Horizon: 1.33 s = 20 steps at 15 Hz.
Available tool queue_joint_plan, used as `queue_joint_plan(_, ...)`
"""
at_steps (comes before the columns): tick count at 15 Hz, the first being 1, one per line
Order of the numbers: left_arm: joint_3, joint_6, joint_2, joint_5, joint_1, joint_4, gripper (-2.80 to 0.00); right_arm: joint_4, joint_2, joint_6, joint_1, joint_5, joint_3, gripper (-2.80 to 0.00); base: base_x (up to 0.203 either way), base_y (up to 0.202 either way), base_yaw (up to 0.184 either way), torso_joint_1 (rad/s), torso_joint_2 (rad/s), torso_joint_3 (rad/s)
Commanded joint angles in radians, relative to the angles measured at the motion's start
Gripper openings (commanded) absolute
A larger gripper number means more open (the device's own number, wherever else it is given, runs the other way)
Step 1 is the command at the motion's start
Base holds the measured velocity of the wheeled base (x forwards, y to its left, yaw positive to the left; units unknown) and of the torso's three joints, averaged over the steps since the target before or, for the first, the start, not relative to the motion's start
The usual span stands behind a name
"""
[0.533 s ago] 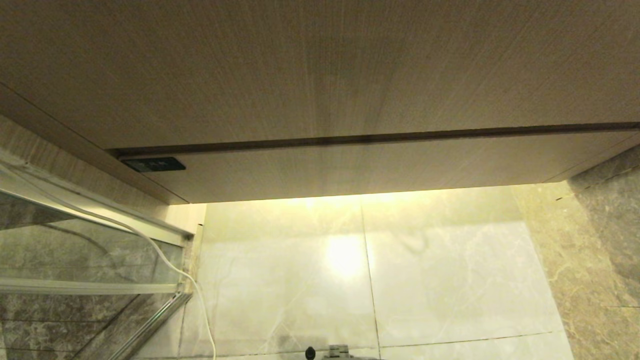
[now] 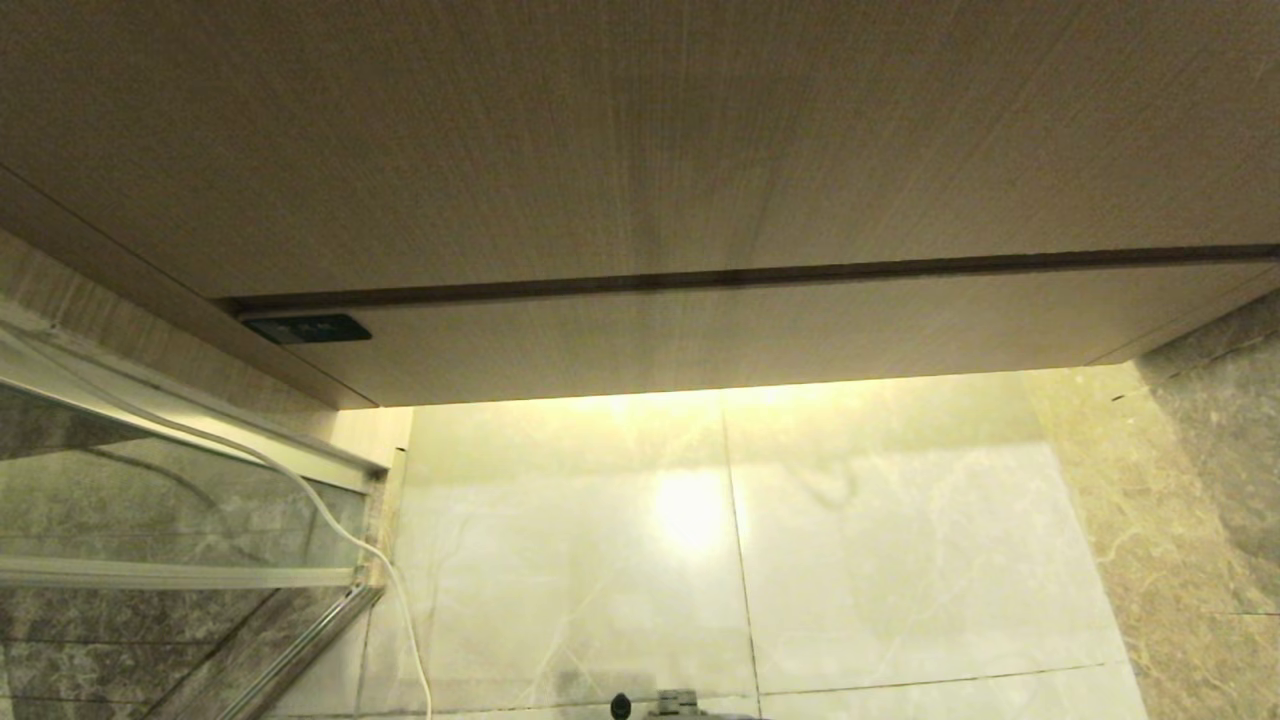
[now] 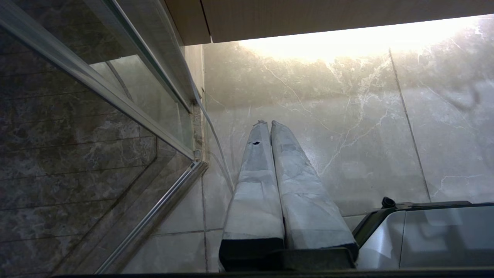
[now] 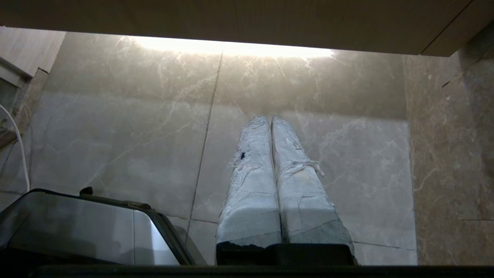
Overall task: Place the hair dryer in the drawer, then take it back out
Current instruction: Pull open the drawer
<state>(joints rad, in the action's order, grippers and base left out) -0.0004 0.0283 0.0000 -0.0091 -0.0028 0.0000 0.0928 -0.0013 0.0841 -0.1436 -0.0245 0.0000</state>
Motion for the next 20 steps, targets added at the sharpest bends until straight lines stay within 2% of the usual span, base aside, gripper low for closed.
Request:
queue_joint_plan(1, 0.000, 0.001, 0.000, -0.002, 0.000, 0.000, -2.80, -0.005, -0.039, 0.005, -0.001, -0.010, -0.002, -2.80, 0.000, 0.000, 0.000, 0.000, 0.00, 0.000)
queue_joint_plan(3, 0.002, 0.001, 0.000, 0.000, 0.000, 0.000, -2.80, -0.082, -0.039, 0.006, 0.000, -0.039, -0.195, -2.80, 0.000, 0.000, 0.000, 0.000, 0.00, 0.000)
queue_joint_plan(5, 0.002, 0.001, 0.000, 0.000, 0.001, 0.000, -2.80, -0.232, -0.007, 0.007, 0.001, -0.056, -0.518, -2.80, 0.000, 0.000, 0.000, 0.000, 0.00, 0.000)
queue_joint_plan(7, 0.002, 0.001, 0.000, 0.000, 0.000, 0.000, -2.80, -0.448, 0.129, 0.007, 0.002, -0.067, -0.886, -2.80, 0.000, 0.000, 0.000, 0.000, 0.00, 0.000)
queue_joint_plan(9, 0.001, 0.001, 0.000, 0.000, 0.000, 0.000, -2.80, -0.694, 0.307, 0.016, -0.001, -0.088, -1.149, -2.80, 0.000, 0.000, 0.000, 0.000, 0.00, 0.000)
queue_joint_plan(11, 0.002, -0.001, 0.000, 0.000, 0.000, 0.000, -2.80, -0.906, 0.523, 0.056, -0.029, -0.188, -1.318, -2.80, 0.000, 0.000, 0.000, 0.000, 0.00, 0.000)
queue_joint_plan(12, 0.002, 0.001, 0.000, -0.001, 0.000, 0.000, -2.80, -0.972, 0.609, 0.082, -0.058, -0.240, -1.359, -2.80, 0.000, 0.000, 0.000, 0.000, 0.00, 0.000)
queue_joint_plan(15, 0.001, 0.001, 0.000, 0.000, 0.001, 0.000, -2.80, -1.126, 0.829, 0.237, -0.133, -0.352, -1.416, -2.80, 0.000, 0.000, 0.000, 0.000, 0.00, 0.000)
queue_joint_plan(16, 0.002, 0.001, 0.000, -0.001, 0.000, 0.000, -2.80, -1.161, 0.890, 0.293, -0.146, -0.389, -1.420, -0.24, 0.000, 0.000, 0.000, 0.000, 0.00, 0.000)
queue_joint_plan(17, 0.000, 0.001, 0.000, 0.000, 0.000, 0.000, -2.80, -1.191, 0.944, 0.346, -0.155, -0.418, -1.418, 0.00, 0.000, 0.000, 0.000, 0.000, 0.00, 0.000)
queue_joint_plan(18, 0.002, 0.001, 0.000, 0.000, 0.000, 0.000, -2.80, -1.214, 0.991, 0.405, -0.161, -0.428, -1.405, 0.00, 0.000, 0.000, 0.000, 0.000, 0.00, 0.000)
queue_joint_plan(19, 0.002, 0.001, 0.000, -0.002, 0.000, 0.000, -2.80, -1.223, 1.039, 0.484, -0.165, -0.412, -1.393, 0.00, 0.000, 0.000, 0.000, 0.000, 0.00, 0.000)
queue_joint_plan(20, 0.002, 0.001, 0.000, 0.000, 0.000, 0.000, -2.80, -1.227, 1.079, 0.573, -0.166, -0.345, -1.385, 0.00, 0.000, 0.000, 0.000, 0.000, 0.00, 0.000)
